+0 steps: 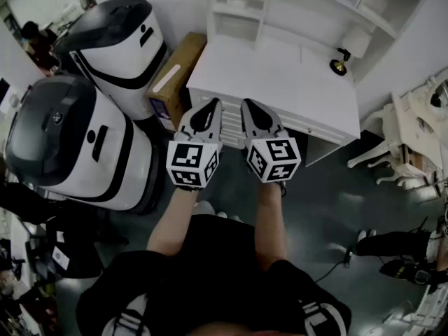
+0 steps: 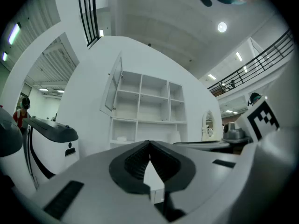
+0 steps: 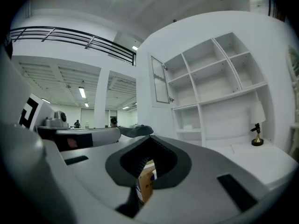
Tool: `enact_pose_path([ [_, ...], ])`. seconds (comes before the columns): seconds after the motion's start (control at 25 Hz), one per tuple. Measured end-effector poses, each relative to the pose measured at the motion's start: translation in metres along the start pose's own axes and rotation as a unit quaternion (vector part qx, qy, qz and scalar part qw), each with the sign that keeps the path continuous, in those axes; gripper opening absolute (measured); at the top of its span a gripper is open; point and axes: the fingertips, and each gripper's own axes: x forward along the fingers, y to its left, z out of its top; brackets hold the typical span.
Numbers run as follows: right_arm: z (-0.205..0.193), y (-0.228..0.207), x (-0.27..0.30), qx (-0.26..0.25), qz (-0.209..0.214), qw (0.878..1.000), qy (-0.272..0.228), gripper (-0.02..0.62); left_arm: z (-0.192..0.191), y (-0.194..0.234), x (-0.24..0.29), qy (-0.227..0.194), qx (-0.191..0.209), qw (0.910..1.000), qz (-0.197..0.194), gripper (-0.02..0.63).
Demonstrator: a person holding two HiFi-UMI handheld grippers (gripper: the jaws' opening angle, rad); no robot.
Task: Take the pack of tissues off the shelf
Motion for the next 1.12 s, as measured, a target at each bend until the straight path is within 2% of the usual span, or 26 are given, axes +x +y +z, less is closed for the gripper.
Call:
enact_pose_path([
  [0.36,0.015,-0.002,-0.010,-0.013,0.006,1.000,-0.015,0.018,0.005,-0.019,0.006,-0.003,0.003,1.0000,-0.007,0.011],
  [0.6,0.023,-0.015,-0.014,0.003,0.000,1.000,-0.025,0.018,0.011,-0.026,0.007,-0.002,0.012,0.9999,-0.011,0.011],
  [0.8,0.015,-0.007,-0.005,0.010,0.015,1.000,-0.019,0.018,0.006,-0.017,0.005,0.009,0.018,0.9998,-0.004,0.011],
  [1.12,-0.005,-0.016,0.022,0.017,0.012,1.000,-0.002,0.018,-0.011,0.002,0.025,0.022,0.022,0.9995,-0.002,0.011],
])
